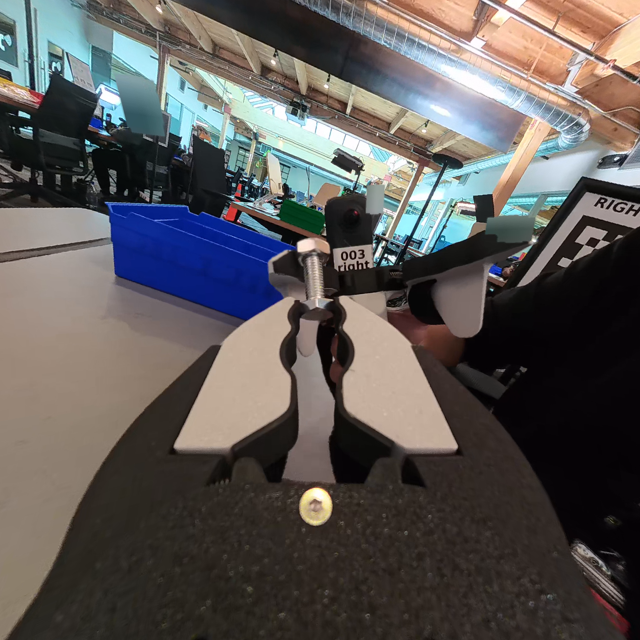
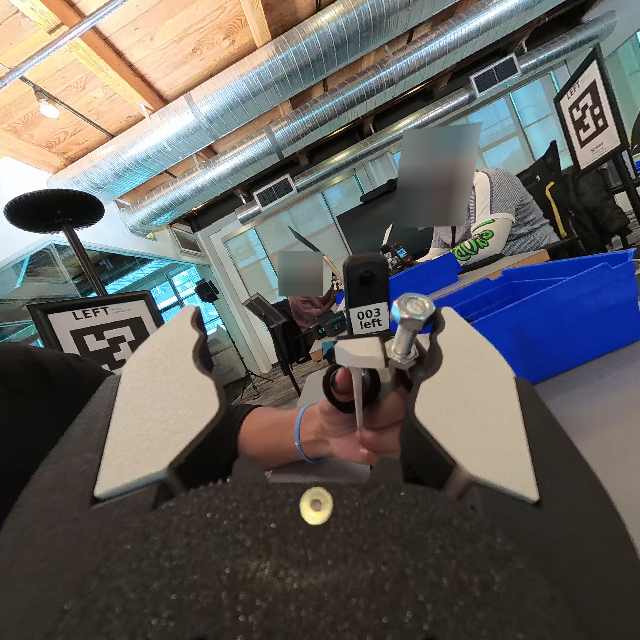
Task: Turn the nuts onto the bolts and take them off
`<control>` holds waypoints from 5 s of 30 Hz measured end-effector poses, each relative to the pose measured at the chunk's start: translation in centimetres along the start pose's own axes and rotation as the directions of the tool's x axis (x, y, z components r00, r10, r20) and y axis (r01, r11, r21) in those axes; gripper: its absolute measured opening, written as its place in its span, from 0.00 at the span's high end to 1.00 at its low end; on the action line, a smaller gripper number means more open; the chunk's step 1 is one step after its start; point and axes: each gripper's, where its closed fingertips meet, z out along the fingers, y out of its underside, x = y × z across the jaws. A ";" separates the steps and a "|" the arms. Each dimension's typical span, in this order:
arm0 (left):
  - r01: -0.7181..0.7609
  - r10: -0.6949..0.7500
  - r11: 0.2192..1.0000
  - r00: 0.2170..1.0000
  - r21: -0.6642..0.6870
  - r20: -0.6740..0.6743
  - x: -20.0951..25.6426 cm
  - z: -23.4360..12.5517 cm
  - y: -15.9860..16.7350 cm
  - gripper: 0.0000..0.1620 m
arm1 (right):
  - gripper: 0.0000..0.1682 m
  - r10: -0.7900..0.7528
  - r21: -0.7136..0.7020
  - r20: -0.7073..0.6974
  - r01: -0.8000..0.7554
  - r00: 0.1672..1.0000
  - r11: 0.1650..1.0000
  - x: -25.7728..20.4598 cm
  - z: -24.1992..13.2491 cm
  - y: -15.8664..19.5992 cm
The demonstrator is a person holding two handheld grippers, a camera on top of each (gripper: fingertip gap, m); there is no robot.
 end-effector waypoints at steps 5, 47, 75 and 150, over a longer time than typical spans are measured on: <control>0.004 -0.004 1.000 1.000 0.019 0.017 -0.4 -0.4 -0.5 0.90 | 0.29 -0.010 -0.002 -0.006 0.010 1.000 1.000 -0.4 -0.7 -0.1; 0.027 -0.027 0.999 1.000 0.037 0.010 -0.6 -0.8 -0.8 0.89 | 0.28 -0.033 0.019 -0.030 0.033 0.999 0.999 -0.6 -0.7 0.4; 0.007 -0.007 1.000 1.000 0.005 -0.019 0.5 0.1 -0.2 0.90 | 0.29 -0.035 0.031 -0.032 0.036 0.999 0.999 -1.0 -0.7 0.5; 0.020 -0.019 1.000 1.000 0.019 -0.021 0.3 -0.4 -0.4 0.89 | 0.28 -0.002 0.040 -0.038 0.004 0.999 0.999 -2.6 -1.7 0.5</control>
